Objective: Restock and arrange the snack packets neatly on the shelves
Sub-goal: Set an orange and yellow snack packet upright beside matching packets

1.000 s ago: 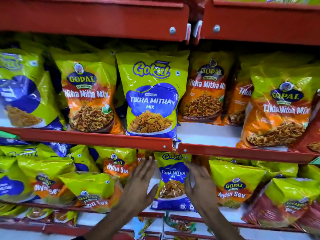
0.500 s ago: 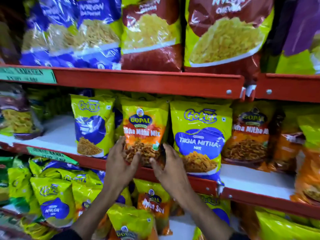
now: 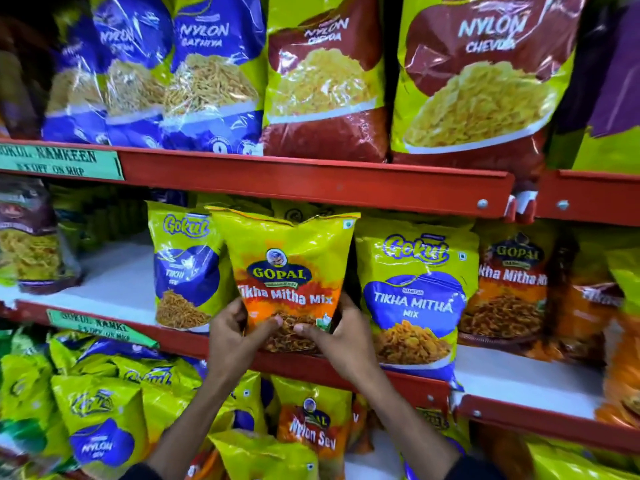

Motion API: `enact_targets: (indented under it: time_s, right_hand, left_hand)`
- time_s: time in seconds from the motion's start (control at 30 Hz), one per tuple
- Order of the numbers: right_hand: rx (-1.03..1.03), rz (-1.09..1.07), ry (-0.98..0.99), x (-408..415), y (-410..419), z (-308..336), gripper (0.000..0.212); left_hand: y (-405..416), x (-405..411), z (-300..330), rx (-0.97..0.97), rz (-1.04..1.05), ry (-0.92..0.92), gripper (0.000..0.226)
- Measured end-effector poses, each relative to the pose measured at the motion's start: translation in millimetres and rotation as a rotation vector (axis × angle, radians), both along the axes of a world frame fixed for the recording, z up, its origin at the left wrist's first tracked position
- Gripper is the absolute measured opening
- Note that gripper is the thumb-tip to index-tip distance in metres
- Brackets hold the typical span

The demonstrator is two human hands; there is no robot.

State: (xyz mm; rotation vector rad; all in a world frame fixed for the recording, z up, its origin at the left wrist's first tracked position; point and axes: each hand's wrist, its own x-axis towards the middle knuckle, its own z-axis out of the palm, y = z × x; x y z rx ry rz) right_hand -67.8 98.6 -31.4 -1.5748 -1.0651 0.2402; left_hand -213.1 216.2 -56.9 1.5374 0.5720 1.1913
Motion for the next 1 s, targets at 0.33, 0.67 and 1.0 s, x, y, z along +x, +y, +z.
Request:
enact_targets:
  time_s: [0.33,0.67,1.0]
  right_hand:
    - [0.245,0.108,0.148,0,-141,33,0.048]
    - [0.182,-0.069,0.182,81,-262,19,0.052]
    - [0.158,-0.169,0.141,159,-287,15,0.046]
  left_hand:
    - [-128,-7,50,0.105,-0.075,-0.098,0.041]
    - [-221,92,46,0.065,-0.256,0.040,0.035]
    - [-249,180,38,-0.007,-0.286,0.110,0.034]
